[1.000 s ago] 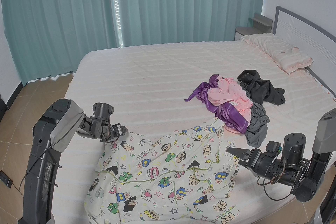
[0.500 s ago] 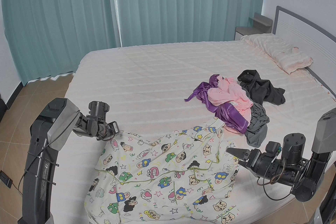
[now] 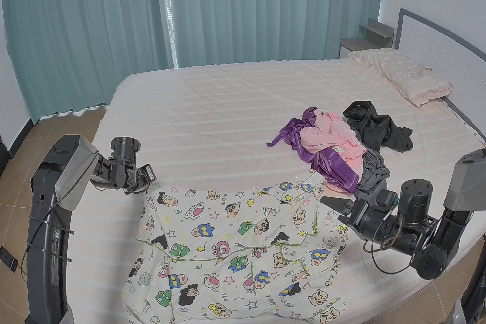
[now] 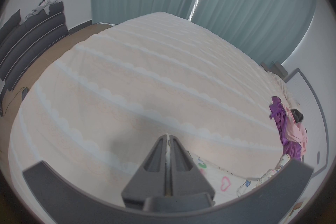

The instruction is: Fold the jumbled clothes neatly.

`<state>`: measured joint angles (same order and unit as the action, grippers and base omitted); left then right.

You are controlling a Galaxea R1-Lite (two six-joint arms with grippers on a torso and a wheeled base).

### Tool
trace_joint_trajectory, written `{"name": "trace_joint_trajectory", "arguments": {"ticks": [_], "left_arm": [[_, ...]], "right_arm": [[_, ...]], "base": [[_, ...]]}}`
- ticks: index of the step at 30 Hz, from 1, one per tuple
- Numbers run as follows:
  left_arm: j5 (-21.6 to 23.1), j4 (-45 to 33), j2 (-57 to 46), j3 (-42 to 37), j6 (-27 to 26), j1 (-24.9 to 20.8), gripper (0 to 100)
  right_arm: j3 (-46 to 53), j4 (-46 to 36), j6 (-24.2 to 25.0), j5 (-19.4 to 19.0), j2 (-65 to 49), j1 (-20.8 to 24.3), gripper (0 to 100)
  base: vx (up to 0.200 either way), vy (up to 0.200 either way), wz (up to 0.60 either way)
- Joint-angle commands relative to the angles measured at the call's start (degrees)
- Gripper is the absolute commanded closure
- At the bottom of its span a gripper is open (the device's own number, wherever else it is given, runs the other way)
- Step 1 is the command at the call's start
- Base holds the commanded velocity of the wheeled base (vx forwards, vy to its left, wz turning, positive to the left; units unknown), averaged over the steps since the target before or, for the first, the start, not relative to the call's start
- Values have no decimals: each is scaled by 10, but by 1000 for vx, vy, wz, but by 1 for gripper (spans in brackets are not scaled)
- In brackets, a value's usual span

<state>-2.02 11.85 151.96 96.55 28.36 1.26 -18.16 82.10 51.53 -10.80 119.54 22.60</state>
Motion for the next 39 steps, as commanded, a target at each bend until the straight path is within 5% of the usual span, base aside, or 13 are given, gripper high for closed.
{"name": "trace_joint_trajectory", "arguments": {"ticks": [1,11,21,22,28,39], "left_arm": [[-18,4,-10,3,1,32,100],[-25,3,-11,-2,4,80,100],[57,-2,-39,-53,28,35,100],[64,-1,-36,-54,28,26,0],[118,2,-21,-56,24,2,0],[120,0,19,-22,-21,-4,0]], "right_arm": [[-159,-127,-3,3,53,-19,0],[-423,-339,0,36,161,-27,0],[-461,-375,18,41,184,-28,0],[-459,-375,18,41,184,-28,0],[-457,-375,18,41,185,-28,0],[-460,-375,18,42,185,-24,0]], "base": [[0,0,0],[0,0,0],[0,0,0],[0,0,0],[0,0,0],[0,0,0]]}}
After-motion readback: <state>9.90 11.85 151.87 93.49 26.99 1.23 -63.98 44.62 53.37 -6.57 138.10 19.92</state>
